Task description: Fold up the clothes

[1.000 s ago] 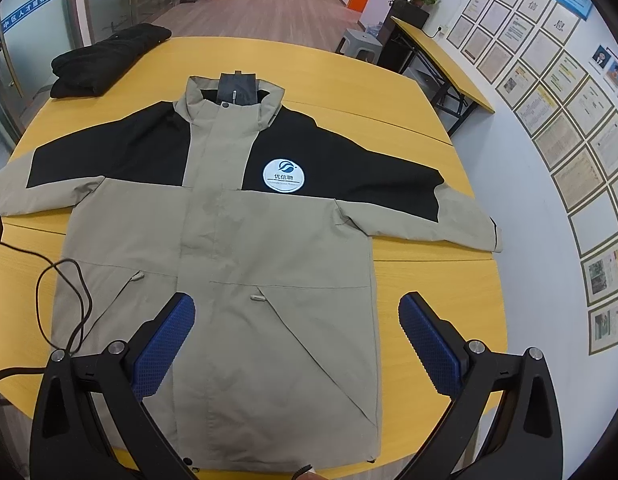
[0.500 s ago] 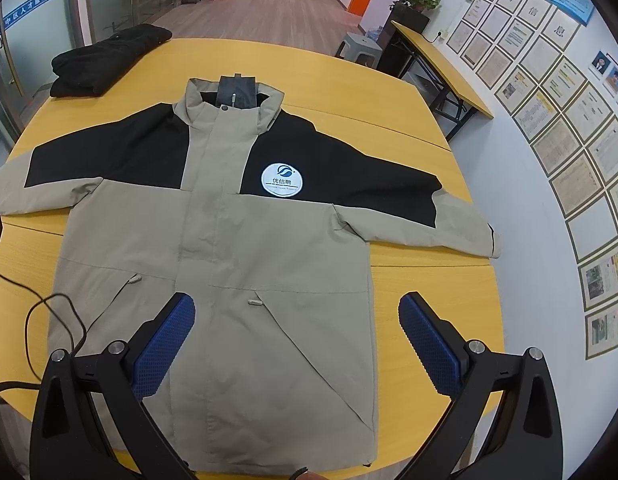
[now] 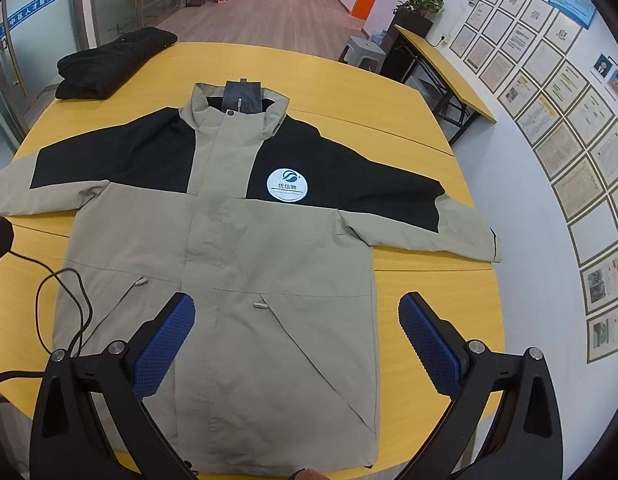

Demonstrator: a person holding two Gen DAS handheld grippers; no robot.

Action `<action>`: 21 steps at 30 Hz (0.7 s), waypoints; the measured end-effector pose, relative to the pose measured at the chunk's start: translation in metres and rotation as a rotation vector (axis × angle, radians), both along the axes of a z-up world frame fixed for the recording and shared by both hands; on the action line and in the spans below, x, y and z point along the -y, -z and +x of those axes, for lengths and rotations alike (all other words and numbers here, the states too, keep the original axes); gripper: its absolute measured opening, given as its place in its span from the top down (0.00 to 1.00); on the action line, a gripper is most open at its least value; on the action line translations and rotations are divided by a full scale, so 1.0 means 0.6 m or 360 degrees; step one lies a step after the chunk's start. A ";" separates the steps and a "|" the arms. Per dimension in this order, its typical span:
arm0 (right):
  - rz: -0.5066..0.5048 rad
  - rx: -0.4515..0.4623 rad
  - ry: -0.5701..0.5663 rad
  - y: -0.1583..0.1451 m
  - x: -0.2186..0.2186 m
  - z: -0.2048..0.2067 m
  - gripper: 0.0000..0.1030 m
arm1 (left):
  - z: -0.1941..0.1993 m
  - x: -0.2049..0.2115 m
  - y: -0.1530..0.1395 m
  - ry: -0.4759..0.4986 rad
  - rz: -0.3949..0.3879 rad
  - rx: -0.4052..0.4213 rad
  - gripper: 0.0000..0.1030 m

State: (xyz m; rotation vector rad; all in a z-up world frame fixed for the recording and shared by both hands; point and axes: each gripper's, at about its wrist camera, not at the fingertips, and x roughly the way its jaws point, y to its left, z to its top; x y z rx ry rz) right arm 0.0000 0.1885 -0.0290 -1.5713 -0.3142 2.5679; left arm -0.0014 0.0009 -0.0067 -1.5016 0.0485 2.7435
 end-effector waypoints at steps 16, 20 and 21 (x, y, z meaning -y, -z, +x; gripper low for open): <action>0.0020 -0.0042 -0.0005 -0.007 0.011 0.013 0.00 | 0.012 0.006 0.009 -0.0004 0.0036 0.0024 0.00; 0.0019 -0.0038 -0.0004 -0.005 0.014 0.013 0.00 | 0.015 0.008 0.011 -0.0006 0.0033 0.0029 0.00; 0.0020 -0.0035 -0.0004 -0.003 0.015 0.013 0.00 | 0.016 0.008 0.012 -0.0003 0.0035 0.0031 0.00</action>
